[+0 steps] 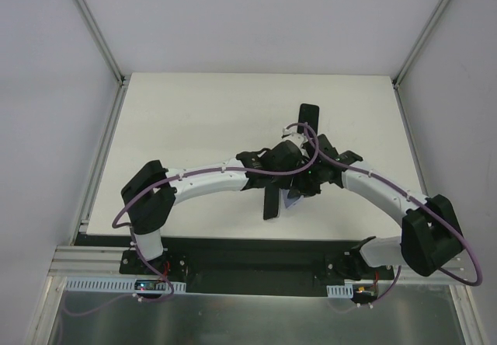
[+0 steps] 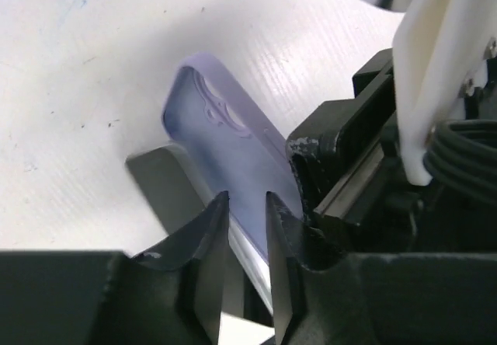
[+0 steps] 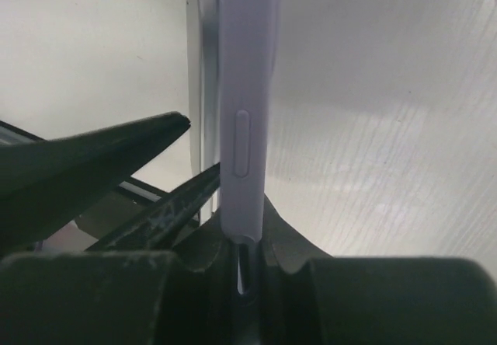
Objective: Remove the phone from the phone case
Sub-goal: Place the phone at the center of the board, then place the phone case at the center of the board, then pick up the phone at the center of the board, then adjust the phone.
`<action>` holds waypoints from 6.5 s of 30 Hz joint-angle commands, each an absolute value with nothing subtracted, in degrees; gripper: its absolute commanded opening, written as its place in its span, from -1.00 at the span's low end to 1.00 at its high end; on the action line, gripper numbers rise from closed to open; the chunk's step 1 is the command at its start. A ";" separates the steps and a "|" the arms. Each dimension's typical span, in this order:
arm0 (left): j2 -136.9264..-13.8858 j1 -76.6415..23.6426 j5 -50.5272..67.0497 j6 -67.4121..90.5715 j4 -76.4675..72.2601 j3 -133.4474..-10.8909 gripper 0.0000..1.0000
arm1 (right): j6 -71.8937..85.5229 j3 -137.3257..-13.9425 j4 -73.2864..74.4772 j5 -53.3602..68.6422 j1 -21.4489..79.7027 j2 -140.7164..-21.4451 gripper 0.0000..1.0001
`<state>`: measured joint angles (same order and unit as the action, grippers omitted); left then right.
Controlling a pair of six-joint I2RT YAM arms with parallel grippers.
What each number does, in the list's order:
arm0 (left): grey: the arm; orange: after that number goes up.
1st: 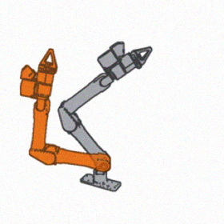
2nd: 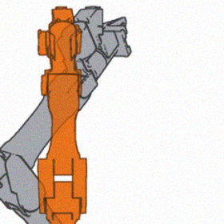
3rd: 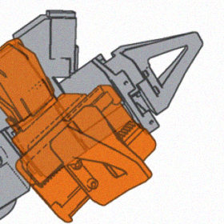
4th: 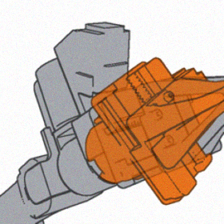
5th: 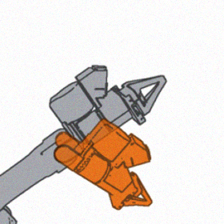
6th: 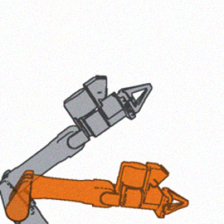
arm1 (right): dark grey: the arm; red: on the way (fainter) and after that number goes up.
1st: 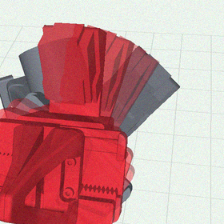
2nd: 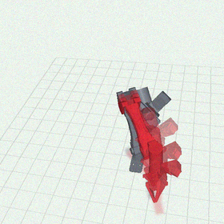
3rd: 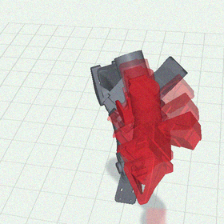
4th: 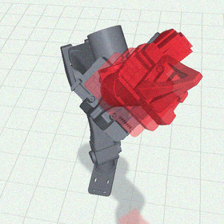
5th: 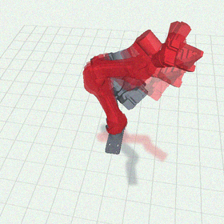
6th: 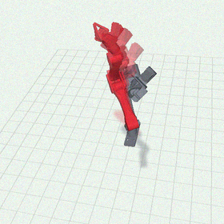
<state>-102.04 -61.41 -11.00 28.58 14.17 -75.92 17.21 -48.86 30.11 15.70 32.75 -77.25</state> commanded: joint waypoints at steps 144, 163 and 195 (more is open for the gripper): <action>-108.36 -33.66 40.42 59.41 -3.25 -70.22 0.90 | 15.91 -48.78 19.07 28.11 21.97 -82.71 -0.28; -116.19 -36.21 44.30 64.34 -7.47 -73.48 -0.26 | 16.35 -51.41 19.95 31.38 25.22 -82.88 -0.28; -105.29 -34.89 35.59 71.80 6.86 -66.01 -1.00 | -3.07 -61.61 35.08 -31.81 65.38 -79.45 0.45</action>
<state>-109.45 -35.53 34.57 69.97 5.37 -64.49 -0.27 -58.98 34.17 -23.38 61.76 -77.38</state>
